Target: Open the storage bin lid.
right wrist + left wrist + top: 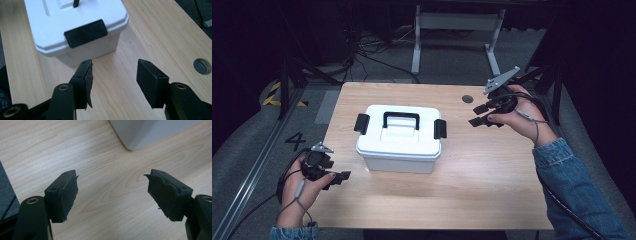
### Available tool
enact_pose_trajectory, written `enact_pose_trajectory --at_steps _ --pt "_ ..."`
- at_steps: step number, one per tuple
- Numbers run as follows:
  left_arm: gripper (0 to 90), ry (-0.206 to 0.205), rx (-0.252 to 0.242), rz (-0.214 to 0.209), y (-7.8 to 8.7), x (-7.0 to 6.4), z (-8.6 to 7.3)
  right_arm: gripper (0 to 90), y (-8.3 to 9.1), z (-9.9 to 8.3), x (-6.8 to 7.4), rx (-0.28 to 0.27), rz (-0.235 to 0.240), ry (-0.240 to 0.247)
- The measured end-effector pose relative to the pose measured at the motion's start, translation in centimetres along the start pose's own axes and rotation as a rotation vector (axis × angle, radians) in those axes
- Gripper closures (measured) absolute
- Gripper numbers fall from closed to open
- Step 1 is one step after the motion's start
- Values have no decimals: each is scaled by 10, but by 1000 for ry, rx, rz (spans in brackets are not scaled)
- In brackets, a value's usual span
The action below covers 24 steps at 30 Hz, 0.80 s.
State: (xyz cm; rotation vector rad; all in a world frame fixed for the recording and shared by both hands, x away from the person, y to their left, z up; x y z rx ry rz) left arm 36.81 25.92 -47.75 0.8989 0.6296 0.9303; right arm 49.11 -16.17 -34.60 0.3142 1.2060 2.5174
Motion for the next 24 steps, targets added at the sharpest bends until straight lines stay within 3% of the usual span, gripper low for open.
enact_pose_trajectory --at_steps 6,13,24 --pt "248 -6 4 -4 -1 0 -2 476 -11 22 3 -6 17 21" --pt "247 -3 2 4 0 1 -4 476 -30 51 10 -17 74 43" --pt "246 34 22 14 4 4 -24 479 -60 85 20 1 111 88"
Point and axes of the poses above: each handheld gripper's, and its own axes: y roughly backward along the jaws, z roughly out of its top, x roughly to its left, the point moved 9 cm from there along -y, roughly forward along the jaws, and after that the axes turned 3 degrees about z, right-handed, at the moved point
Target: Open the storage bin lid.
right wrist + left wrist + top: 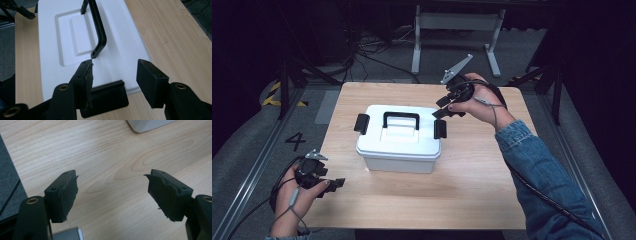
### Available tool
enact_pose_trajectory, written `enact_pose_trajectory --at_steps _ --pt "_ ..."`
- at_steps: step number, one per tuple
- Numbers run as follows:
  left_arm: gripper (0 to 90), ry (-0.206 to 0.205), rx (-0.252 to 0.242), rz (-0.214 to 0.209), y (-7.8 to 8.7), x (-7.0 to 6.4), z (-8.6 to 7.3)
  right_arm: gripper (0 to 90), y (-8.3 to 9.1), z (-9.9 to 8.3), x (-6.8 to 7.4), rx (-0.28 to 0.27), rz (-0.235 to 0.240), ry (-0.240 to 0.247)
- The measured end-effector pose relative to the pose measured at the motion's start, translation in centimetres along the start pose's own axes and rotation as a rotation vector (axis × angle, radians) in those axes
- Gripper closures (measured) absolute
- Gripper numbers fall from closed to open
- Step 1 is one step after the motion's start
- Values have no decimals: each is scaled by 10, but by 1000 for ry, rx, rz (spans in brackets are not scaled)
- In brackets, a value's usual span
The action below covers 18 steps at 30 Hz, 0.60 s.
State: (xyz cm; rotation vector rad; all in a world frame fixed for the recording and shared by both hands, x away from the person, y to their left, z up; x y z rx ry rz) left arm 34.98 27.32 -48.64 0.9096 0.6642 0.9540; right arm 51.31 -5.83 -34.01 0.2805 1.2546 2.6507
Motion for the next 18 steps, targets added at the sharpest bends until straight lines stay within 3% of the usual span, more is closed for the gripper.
enact_pose_trajectory --at_steps 7,14,18 --pt "241 -2 -4 13 4 2 -8 479 -19 13 2 19 23 15" --pt "227 9 -26 -21 7 -2 -14 481 -37 27 4 33 44 27" --pt "226 8 -37 -15 8 -2 -14 483 -45 33 4 38 54 32"
Point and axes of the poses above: each handheld gripper's, and its own axes: y roughly backward along the jaws, z roughly out of its top, x roughly to its left, the point moved 9 cm from there along -y, roughly forward along the jaws, and after that the axes turned 3 degrees about z, right-handed, at the moved point
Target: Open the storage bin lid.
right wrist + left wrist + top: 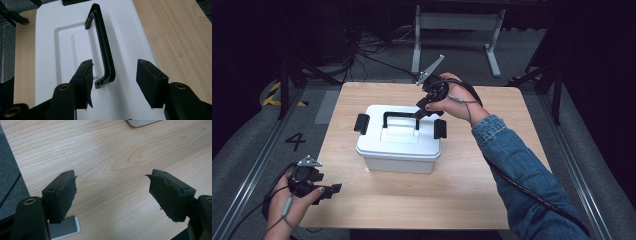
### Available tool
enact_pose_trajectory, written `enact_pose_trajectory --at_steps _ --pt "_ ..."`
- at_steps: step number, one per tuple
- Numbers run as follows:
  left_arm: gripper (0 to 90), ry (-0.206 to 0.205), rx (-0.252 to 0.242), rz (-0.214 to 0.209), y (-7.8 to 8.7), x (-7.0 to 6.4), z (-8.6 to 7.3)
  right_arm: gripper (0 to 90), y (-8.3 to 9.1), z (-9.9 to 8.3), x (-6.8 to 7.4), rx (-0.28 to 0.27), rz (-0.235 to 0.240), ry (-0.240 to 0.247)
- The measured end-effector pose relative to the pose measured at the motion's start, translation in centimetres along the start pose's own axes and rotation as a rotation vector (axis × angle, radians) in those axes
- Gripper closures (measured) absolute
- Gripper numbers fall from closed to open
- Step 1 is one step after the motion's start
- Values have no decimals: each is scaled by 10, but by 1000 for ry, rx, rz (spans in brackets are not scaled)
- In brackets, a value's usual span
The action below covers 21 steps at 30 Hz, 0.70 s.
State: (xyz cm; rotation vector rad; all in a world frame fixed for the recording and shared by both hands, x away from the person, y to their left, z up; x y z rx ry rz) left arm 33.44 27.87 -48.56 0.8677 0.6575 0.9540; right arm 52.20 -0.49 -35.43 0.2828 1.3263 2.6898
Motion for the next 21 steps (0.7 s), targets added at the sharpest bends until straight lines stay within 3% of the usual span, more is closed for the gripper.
enact_pose_trajectory --at_steps 9,21 --pt "211 -3 -6 -6 -1 -1 2 561 -20 4 2 39 20 0" --pt "212 10 8 -2 -1 0 0 651 -38 9 10 101 39 45"
Point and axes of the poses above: each handheld gripper's, and its own axes: y roughly backward along the jaws, z roughly out of its top, x roughly to its left, the point moved 9 cm from there along -y, roughly forward along the jaws, and after that the axes turned 3 degrees about z, right-handed, at the moved point
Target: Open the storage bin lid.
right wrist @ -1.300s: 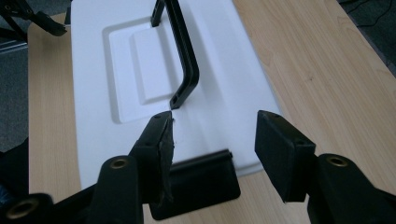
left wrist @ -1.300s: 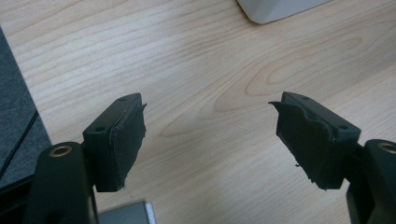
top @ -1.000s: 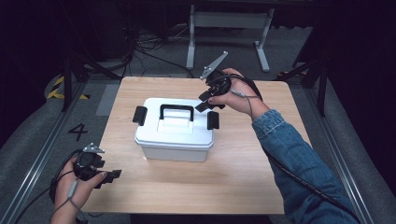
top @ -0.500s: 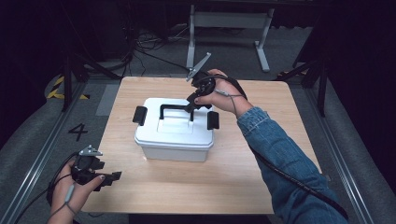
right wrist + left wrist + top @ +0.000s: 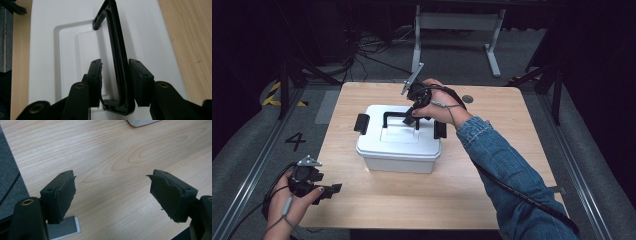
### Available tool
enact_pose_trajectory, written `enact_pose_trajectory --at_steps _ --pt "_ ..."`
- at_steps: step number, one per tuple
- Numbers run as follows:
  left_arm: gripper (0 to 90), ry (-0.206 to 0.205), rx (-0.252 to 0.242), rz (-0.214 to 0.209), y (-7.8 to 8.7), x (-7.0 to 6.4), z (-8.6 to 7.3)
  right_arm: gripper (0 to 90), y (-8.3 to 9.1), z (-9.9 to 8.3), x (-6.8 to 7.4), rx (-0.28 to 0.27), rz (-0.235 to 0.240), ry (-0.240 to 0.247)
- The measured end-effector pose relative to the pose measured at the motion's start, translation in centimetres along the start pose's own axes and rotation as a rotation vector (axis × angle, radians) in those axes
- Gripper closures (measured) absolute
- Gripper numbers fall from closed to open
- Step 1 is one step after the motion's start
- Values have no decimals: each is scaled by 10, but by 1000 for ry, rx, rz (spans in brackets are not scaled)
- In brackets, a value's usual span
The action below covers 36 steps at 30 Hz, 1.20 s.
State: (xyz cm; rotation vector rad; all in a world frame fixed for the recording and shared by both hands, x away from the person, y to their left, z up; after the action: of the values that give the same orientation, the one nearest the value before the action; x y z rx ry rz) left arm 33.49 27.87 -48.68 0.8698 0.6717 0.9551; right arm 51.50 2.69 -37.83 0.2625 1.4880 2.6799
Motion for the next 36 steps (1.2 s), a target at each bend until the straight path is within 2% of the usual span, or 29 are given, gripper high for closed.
enact_pose_trajectory --at_steps 5,11,23,29,36 --pt "212 -5 11 2 0 1 -1 737 -4 2 0 11 -10 3" --pt "213 -9 12 2 0 2 -1 817 -2 4 8 20 19 31" --pt "213 -6 13 -4 -1 2 -2 843 -2 5 14 44 16 68" --pt "213 5 12 -4 0 2 -2 846 -1 7 15 21 46 61" --pt "213 1 12 -2 -1 3 -2 847 10 14 13 -11 25 56"
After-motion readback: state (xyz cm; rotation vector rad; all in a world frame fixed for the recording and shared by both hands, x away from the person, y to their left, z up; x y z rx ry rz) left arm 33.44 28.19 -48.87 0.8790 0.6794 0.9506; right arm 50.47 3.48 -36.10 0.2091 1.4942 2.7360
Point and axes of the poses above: each handheld gripper's, and its own axes: y roughly backward along the jaws, z roughly out of its top, x roughly to its left, the point moved 9 cm from there along -y, roughly forward along the jaws, and after that the axes turned 3 degrees about z, right-handed, at the moved point
